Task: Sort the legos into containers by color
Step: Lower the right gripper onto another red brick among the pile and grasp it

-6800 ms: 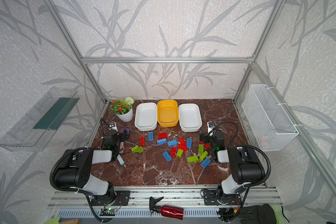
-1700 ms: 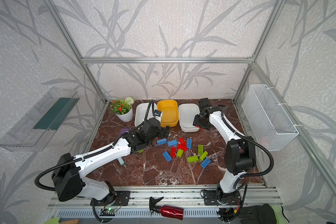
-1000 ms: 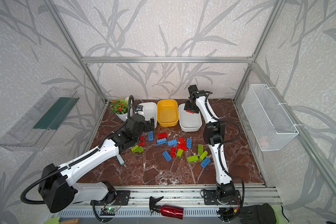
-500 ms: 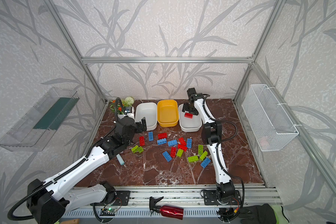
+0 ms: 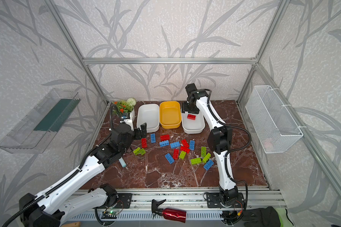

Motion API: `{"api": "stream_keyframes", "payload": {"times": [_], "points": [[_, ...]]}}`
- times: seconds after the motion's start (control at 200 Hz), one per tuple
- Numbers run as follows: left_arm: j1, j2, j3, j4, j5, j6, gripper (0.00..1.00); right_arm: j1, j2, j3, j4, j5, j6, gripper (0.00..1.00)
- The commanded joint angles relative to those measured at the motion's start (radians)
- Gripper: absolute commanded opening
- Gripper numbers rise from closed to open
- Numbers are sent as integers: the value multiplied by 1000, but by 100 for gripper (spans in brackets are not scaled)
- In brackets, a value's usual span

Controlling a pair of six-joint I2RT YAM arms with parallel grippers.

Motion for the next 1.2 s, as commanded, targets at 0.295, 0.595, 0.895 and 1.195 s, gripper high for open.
{"api": "stream_keyframes", "payload": {"times": [0.295, 0.595, 0.895, 1.195], "points": [[-249, -60, -49, -109, -33, -58, 99, 100, -410, -795, 308, -54, 8, 65], [-419, -80, -46, -219, -45, -174, 99, 129, -467, -952, 413, -20, -8, 64], [-518, -131, -50, -294, -170, -286, 99, 132, -421, -963, 440, 16, -56, 55], [-525, -172, -69, -310, -227, -286, 99, 138, -398, -987, 445, 15, -64, 53]]}}
